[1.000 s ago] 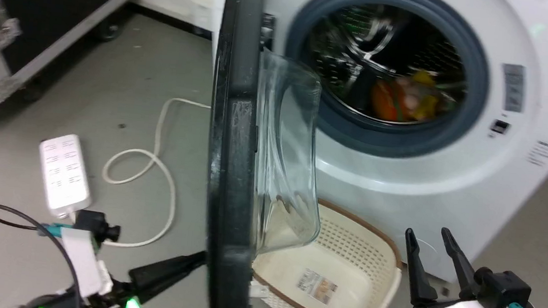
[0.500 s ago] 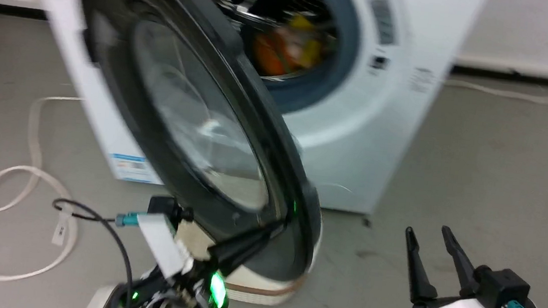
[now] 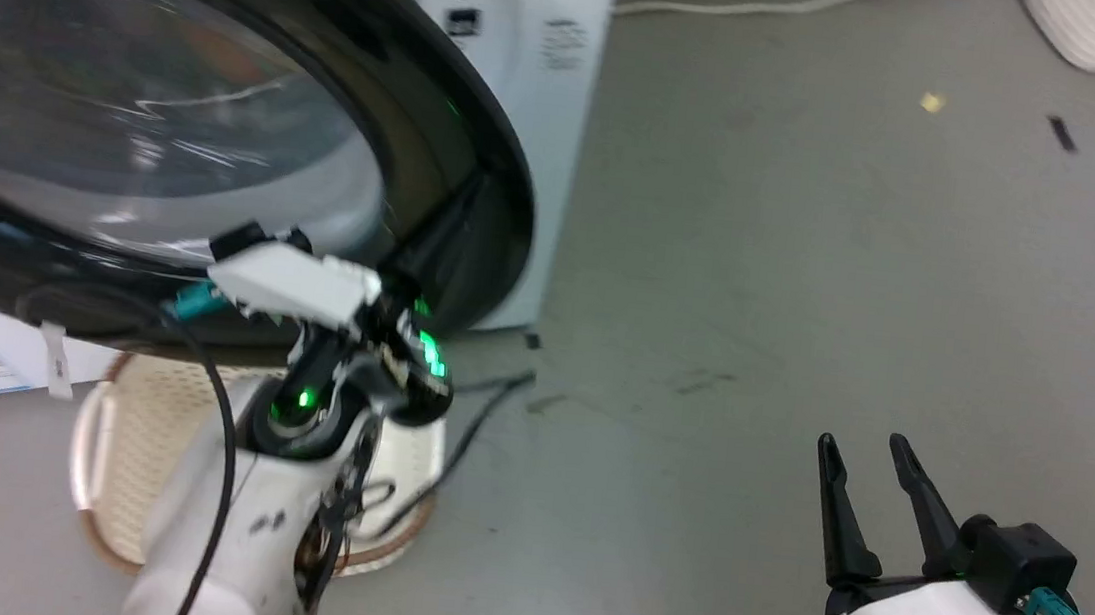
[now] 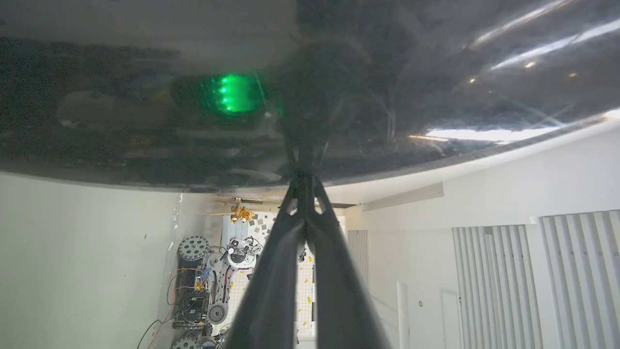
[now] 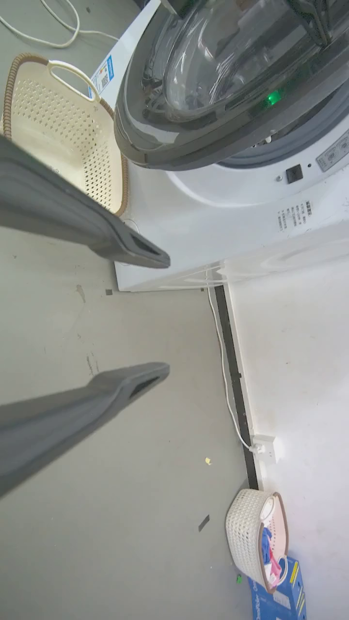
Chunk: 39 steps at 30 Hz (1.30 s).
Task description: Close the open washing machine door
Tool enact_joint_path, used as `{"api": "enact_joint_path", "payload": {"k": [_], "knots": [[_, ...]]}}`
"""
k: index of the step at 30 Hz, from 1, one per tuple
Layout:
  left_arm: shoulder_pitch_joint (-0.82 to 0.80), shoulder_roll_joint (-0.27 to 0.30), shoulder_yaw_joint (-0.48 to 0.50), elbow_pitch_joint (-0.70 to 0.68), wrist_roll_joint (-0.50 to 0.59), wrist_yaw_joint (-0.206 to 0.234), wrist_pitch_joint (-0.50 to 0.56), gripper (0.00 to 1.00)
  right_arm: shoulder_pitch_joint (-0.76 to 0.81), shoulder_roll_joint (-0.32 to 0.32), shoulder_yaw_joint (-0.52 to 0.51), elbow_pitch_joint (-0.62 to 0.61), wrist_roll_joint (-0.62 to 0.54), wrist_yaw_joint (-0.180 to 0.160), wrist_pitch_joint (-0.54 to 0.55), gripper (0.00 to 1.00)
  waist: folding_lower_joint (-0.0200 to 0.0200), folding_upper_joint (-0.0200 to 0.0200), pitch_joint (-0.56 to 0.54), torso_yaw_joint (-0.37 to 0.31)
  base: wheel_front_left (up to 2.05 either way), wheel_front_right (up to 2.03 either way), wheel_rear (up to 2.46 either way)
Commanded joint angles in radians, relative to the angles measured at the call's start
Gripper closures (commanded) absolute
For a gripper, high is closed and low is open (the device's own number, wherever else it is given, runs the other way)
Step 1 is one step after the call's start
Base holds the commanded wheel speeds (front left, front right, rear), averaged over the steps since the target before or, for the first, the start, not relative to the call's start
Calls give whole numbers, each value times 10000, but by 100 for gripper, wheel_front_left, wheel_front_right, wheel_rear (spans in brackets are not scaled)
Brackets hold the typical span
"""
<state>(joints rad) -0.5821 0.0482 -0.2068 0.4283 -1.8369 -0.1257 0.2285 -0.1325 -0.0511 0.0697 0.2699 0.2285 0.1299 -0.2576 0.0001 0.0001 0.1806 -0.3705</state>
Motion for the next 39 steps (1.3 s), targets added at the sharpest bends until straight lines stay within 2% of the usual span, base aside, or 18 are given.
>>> {"api": "enact_joint_path", "payload": {"k": [1,6,10,16,18,20,21,22,23,25,27,30,34,35,39], "knots": [[-384,21,-4,233,-111,-48,-248,100,-148,8,5,-13,78,8,-42,0,-1,-1,357,-488,0,0,0],[-907,21,-221,700,-50,-48,-677,100,-151,8,-14,-37,156,8,-42,0,-1,-1,220,-331,0,0,0],[-596,21,-414,498,231,-49,-661,100,-114,8,-19,-99,125,8,-42,0,-1,-1,-85,97,0,0,0],[1017,184,-655,-1024,1748,-49,-653,100,133,8,-70,-251,-66,8,-42,0,-1,-1,-832,1021,0,0,0],[1736,491,-864,-1740,2544,-49,-927,100,270,9,-112,-312,-138,8,-42,0,-1,-1,-1111,1360,0,0,0],[2433,1070,-1278,-2252,3787,-49,-1596,100,427,9,-126,-374,-213,8,-42,0,-1,-1,-1370,1692,0,0,0],[2721,1417,-1588,-2388,4558,-49,-2093,80,510,9,-157,-413,-242,8,-42,0,-1,-1,-1504,1881,0,0,0],[2967,1762,-1916,-2472,5298,-49,-2651,44,581,9,-152,-466,-261,8,-42,0,-1,-1,-1579,2031,0,0,0],[3150,2084,-2267,-2525,5993,-49,-3234,0,649,9,-173,-530,-282,8,-42,0,-1,-1,-1655,2212,0,0,0],[3359,2747,-2907,-2456,7494,-49,-4420,0,785,9,-229,-640,-350,8,-42,0,-1,-1,-1795,2572,0,0,0],[3443,3218,-2931,-2101,9395,-49,-4860,0,913,9,-243,-712,-401,8,-42,0,-1,-1,-1908,2891,0,0,0],[3816,2748,-1714,-2615,11944,183,-4894,0,1040,9,-219,-792,-456,8,-42,0,-1,-1,-2003,3303,0,0,0],[4870,1899,-464,-3286,14071,397,-4899,0,1096,9,-79,-829,-468,8,-42,0,-1,-1,-2099,3577,0,0,0],[5406,1451,184,-3401,14911,384,-4900,0,1108,9,-7,-846,-444,8,-42,0,-1,-1,-2130,3660,0,0,0],[5871,1211,631,-3361,15986,367,-4901,0,1191,9,100,-800,-384,8,-42,0,-1,-1,-2146,3727,0,0,0]]}}
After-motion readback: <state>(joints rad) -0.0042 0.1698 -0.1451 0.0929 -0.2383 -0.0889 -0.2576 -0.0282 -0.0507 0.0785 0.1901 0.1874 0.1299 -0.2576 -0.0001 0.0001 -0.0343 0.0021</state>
